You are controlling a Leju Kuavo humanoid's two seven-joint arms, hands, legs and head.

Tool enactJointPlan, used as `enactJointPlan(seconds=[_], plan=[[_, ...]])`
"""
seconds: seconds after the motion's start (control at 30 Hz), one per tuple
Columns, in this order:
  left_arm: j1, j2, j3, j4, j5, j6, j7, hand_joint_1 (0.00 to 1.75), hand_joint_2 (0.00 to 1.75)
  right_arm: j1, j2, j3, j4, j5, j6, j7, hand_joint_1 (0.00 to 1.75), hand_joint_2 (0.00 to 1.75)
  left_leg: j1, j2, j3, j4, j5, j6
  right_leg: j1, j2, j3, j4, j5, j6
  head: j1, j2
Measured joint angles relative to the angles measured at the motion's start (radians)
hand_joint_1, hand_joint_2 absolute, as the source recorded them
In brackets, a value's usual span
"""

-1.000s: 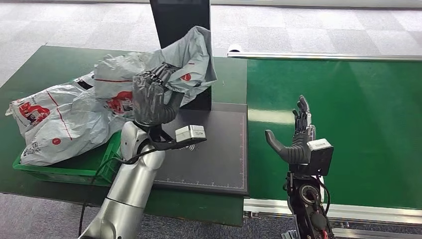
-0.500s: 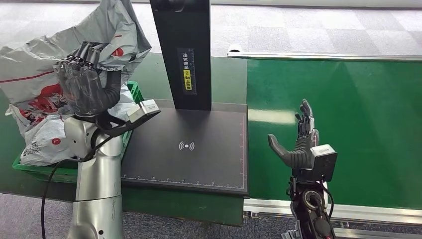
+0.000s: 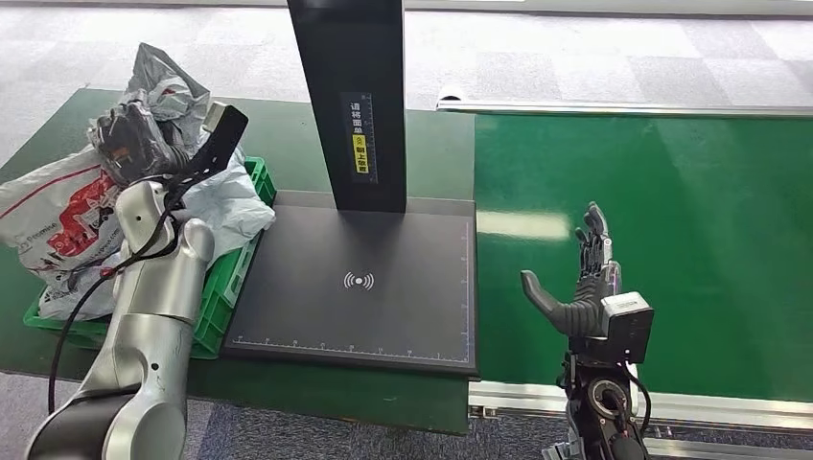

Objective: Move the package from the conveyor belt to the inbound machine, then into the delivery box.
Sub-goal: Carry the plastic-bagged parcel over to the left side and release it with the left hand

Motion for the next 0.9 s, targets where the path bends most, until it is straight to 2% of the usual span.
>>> enactJointPlan(seconds=[0.13, 0.3, 0.33, 0.47, 0.63, 0.9], plan=[[-0.043, 0.059, -0.052, 0.175, 0.000, -0.128, 0.101, 1.75, 1.75, -0.012, 0.003, 0.001, 0.002, 0.015, 0.023, 0.015, 0.00, 1.75, 0.000, 0.001, -0.001, 0.000, 0.000, 0.000, 0.000, 0.000, -0.001, 0.000, 0.000, 0.000, 0.000, 0.000], [-0.068, 0.098, -0.081, 0.292, 0.001, -0.187, 0.110, 1.74, 1.75, -0.043, 0.012, 0.006, 0.013, 0.030, 0.044, 0.024, 0.00, 1.75, 0.000, 0.000, -0.001, 0.000, 0.000, 0.000, 0.000, 0.000, -0.001, 0.000, 0.000, 0.000, 0.000, 0.000], [-0.069, 0.103, -0.083, 0.306, 0.002, -0.188, 0.106, 1.69, 1.75, -0.046, 0.014, 0.006, 0.015, 0.033, 0.046, 0.025, 0.00, 1.75, 0.000, 0.000, -0.001, 0.000, 0.000, 0.000, 0.000, 0.000, -0.001, 0.000, 0.000, 0.000, 0.000, 0.000], [-0.069, 0.113, -0.085, 0.336, 0.003, -0.170, 0.095, 0.04, 1.75, -0.047, 0.021, 0.006, 0.017, 0.045, 0.051, 0.025, 0.00, 1.75, 0.000, 0.000, -0.001, 0.000, 0.000, 0.000, 0.000, 0.000, -0.001, 0.000, 0.000, 0.000, 0.000, 0.000], [-0.068, 0.123, -0.092, 0.351, 0.002, -0.124, 0.109, 0.00, 1.75, -0.047, 0.027, 0.006, 0.017, 0.057, 0.064, 0.025, 0.00, 1.75, 0.000, 0.000, -0.001, 0.000, 0.000, 0.000, 0.000, 0.000, -0.001, 0.000, 0.000, 0.000, 0.000, 0.000], [-0.068, 0.132, -0.099, 0.362, 0.002, -0.114, 0.112, 0.00, 1.75, -0.047, 0.031, 0.006, 0.017, 0.057, 0.065, 0.025, 0.00, 1.75, 0.000, 0.000, -0.001, 0.000, 0.000, 0.000, 0.000, 0.000, -0.001, 0.000, 0.000, 0.000, 0.000, 0.000]])
